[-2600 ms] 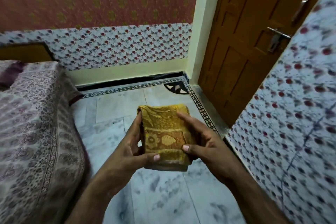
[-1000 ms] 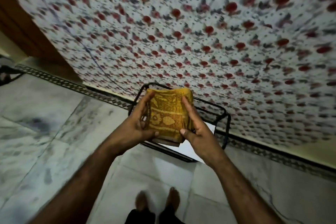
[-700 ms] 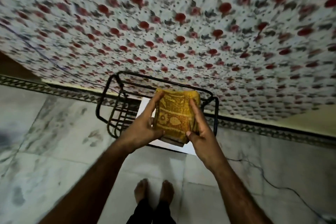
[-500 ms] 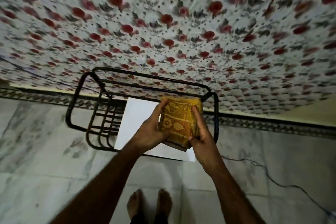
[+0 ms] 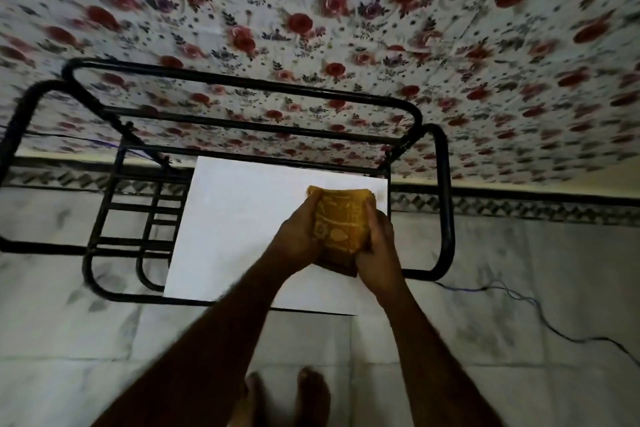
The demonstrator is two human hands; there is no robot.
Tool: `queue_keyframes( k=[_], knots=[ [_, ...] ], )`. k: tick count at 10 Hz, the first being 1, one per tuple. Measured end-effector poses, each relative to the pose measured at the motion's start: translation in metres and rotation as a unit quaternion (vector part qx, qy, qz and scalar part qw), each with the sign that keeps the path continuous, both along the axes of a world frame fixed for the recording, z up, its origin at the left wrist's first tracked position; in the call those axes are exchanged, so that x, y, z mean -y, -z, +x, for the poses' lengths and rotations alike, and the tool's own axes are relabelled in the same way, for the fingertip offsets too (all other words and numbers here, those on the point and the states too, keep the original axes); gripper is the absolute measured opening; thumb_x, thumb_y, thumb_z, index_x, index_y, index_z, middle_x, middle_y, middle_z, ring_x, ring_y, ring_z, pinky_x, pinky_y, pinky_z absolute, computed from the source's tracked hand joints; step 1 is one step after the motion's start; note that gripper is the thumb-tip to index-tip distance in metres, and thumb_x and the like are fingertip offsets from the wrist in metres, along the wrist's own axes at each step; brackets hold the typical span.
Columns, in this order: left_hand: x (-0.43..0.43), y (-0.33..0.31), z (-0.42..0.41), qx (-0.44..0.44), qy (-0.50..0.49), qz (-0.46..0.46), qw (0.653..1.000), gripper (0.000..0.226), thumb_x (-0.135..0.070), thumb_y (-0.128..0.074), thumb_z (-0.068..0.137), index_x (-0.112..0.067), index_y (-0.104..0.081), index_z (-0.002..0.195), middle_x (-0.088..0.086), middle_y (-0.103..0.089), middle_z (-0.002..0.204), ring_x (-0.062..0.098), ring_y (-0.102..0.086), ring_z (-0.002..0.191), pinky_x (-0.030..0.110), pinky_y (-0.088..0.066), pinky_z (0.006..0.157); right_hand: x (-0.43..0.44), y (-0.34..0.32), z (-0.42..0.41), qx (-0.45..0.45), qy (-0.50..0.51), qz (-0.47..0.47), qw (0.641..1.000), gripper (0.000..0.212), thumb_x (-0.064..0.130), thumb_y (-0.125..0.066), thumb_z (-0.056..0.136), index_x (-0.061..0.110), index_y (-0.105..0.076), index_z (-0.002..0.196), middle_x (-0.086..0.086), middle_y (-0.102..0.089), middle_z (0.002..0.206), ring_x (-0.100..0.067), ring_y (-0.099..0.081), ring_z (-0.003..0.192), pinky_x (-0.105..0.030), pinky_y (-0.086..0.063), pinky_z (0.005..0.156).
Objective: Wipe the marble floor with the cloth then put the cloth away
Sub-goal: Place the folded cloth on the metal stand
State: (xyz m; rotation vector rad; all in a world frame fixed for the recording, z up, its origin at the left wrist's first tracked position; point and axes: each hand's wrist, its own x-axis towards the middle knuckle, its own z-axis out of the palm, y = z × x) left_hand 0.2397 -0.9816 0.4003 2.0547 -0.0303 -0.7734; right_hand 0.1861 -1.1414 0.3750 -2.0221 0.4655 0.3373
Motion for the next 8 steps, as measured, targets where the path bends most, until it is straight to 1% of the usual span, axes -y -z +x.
queue_keyframes(
  k=[1,2,3,4,5,6,7,8],
  knots=[
    [0.004,0.011,-0.004,0.078,0.040,0.115,0.990,0.082,-0.030,-0.067,0.093,-0.019,-0.022,0.160,0.019,-0.028,0.163,0.041,-0.038,0.142,0.037,-0.034,0.113,-0.006,0.001,0.001,-0.061,-0.048,-0.151,0.985,0.103,0.023,-0.075,0.090,0.031,-0.005,0.165,-0.012,-0.016,0.163,-0.038,-0.033,0.143,-0.044,-0.037,0.116],
    [0.001,0.024,-0.011,0.220,0.102,0.207,0.948,0.072,-0.033,-0.070,0.086,-0.007,-0.047,0.149,0.028,-0.042,0.154,0.048,-0.051,0.130,0.054,-0.049,0.101,-0.017,-0.001,-0.002,0.015,-0.131,-0.367,0.921,0.107,0.047,-0.085,0.074,0.013,-0.030,0.160,-0.019,-0.034,0.161,-0.041,-0.045,0.134,-0.054,-0.045,0.105],
    [-0.009,0.047,-0.019,0.267,0.203,0.214,0.917,0.059,-0.038,-0.046,0.092,-0.005,-0.057,0.140,0.021,-0.055,0.147,0.040,-0.059,0.129,0.054,-0.054,0.101,-0.020,0.016,-0.008,0.063,-0.174,-0.407,0.894,0.082,0.026,-0.082,0.077,0.003,-0.049,0.149,-0.020,-0.049,0.155,-0.041,-0.057,0.133,-0.052,-0.051,0.102],
    [-0.016,0.058,-0.025,0.285,0.233,0.240,0.898,0.060,-0.038,-0.035,0.099,-0.009,-0.046,0.150,0.015,-0.047,0.156,0.034,-0.050,0.140,0.050,-0.041,0.110,-0.021,0.024,-0.013,0.051,-0.186,-0.407,0.893,0.078,0.021,-0.079,0.078,0.001,-0.051,0.147,-0.021,-0.050,0.154,-0.040,-0.059,0.131,-0.051,-0.052,0.103],
    [-0.014,0.064,-0.028,0.296,0.225,0.243,0.896,0.060,-0.038,-0.033,0.101,-0.009,-0.040,0.153,0.014,-0.041,0.160,0.034,-0.043,0.145,0.049,-0.033,0.114,-0.021,0.029,-0.014,0.054,-0.185,-0.407,0.893,0.075,0.021,-0.072,0.084,0.001,-0.045,0.152,-0.021,-0.045,0.158,-0.039,-0.052,0.139,-0.050,-0.047,0.109],
    [-0.016,0.063,-0.030,0.270,0.226,0.244,0.904,0.061,-0.037,-0.034,0.099,-0.009,-0.040,0.153,0.013,-0.040,0.160,0.033,-0.044,0.145,0.051,-0.036,0.113,-0.021,0.030,-0.014,0.041,-0.194,-0.394,0.897,0.077,0.019,-0.070,0.085,0.001,-0.041,0.154,-0.021,-0.041,0.161,-0.037,-0.045,0.146,-0.050,-0.043,0.113],
    [-0.016,0.054,-0.026,0.271,0.239,0.255,0.897,0.065,-0.036,-0.034,0.094,-0.004,-0.046,0.149,0.017,-0.046,0.156,0.035,-0.049,0.141,0.055,-0.041,0.110,-0.020,0.026,-0.008,0.032,-0.196,-0.378,0.904,0.075,0.018,-0.068,0.087,0.001,-0.041,0.154,-0.021,-0.039,0.162,-0.039,-0.046,0.145,-0.049,-0.043,0.113],
    [-0.015,0.024,-0.023,0.233,0.185,0.222,0.929,0.072,-0.043,-0.014,0.099,-0.007,-0.024,0.160,0.013,-0.019,0.168,0.028,-0.021,0.156,0.048,-0.013,0.125,-0.025,-0.013,0.001,-0.018,-0.149,-0.291,0.945,0.062,0.023,-0.048,0.105,0.010,-0.027,0.162,-0.013,-0.022,0.171,-0.032,-0.034,0.151,-0.041,-0.031,0.121]
  ],
)
